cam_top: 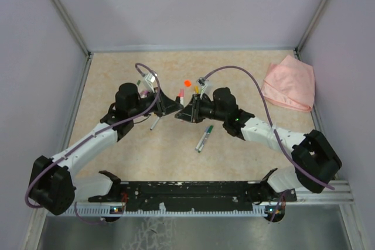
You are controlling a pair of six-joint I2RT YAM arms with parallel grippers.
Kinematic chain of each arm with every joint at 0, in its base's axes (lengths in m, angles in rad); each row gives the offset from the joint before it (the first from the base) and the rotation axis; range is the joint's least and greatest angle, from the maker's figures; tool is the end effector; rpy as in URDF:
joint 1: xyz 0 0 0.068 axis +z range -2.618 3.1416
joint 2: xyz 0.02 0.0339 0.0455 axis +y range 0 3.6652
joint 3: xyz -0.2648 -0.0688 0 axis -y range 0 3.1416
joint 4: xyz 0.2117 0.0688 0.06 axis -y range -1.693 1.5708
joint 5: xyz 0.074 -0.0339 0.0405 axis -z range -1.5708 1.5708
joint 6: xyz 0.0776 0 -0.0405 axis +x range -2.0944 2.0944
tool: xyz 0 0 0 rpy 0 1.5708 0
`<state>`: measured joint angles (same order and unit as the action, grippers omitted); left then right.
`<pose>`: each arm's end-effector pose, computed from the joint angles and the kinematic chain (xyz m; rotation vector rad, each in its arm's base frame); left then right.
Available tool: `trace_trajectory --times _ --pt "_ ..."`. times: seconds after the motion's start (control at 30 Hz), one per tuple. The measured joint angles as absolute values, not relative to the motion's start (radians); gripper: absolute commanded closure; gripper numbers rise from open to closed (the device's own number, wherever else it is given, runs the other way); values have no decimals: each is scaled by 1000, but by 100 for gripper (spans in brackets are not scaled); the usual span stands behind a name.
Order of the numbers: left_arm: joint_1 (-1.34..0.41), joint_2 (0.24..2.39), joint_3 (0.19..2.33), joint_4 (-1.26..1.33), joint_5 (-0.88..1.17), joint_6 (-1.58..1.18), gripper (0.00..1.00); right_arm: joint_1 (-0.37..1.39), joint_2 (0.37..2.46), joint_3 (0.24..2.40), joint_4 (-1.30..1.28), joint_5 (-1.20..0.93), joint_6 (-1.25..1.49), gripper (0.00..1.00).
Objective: Open the pen caps
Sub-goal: Pick up the pen from the center of the board, then open the pen cap from the pen.
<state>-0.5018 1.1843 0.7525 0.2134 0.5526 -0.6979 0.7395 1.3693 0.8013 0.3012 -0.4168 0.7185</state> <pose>0.2209 -0.1676 0.2943 0.2467 1.9525 -1.3184 0.2134 0.2372 0.2714 -0.3491 2.0273 1.3530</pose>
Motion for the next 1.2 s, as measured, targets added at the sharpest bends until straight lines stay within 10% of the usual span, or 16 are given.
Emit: trace_trajectory --times 0.4,1.2 --pt "-399 1112 752 256 582 -734 30 741 1369 800 368 -452 718 100" --pt "-326 1256 791 463 859 -895 58 745 1427 806 457 -574 716 100"
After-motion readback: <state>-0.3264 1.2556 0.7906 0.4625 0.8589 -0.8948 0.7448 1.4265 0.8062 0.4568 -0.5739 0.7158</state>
